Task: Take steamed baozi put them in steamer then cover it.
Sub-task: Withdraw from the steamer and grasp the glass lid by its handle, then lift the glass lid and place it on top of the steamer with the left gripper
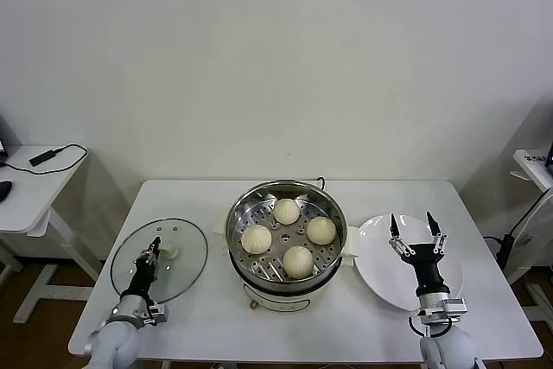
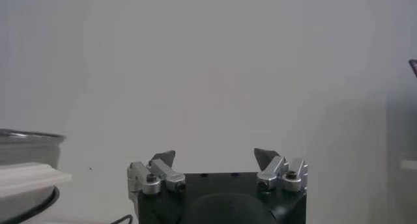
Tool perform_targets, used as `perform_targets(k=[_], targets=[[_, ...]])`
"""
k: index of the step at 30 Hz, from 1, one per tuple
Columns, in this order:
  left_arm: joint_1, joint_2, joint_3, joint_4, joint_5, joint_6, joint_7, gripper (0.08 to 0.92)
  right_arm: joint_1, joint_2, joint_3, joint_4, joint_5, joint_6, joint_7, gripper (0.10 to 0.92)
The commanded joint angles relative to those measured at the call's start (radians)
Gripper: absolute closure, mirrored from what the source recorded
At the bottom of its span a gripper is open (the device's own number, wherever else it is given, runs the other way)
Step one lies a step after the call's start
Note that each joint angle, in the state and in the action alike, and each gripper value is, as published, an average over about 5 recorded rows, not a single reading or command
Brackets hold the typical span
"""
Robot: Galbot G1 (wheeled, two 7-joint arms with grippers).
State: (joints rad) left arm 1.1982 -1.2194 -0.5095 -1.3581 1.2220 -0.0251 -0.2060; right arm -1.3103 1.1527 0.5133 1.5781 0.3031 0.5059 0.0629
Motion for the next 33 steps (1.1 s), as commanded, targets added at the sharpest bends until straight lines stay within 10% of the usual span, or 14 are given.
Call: perform_targets(k=[1, 33], targets=[[0.005, 0.004, 0.000, -0.023, -0.048, -0.009, 0.009, 0.806, -0.001, 0.001, -0.001, 0.002, -0.005, 0.005, -0.001, 0.203], [0.163, 0.058, 0.002, -0.807, -0.157, 0.281, 0.163, 0.806, 0.028, 0.018, -0.020, -0.022, -0.052, 0.002, 0.006, 0.203]])
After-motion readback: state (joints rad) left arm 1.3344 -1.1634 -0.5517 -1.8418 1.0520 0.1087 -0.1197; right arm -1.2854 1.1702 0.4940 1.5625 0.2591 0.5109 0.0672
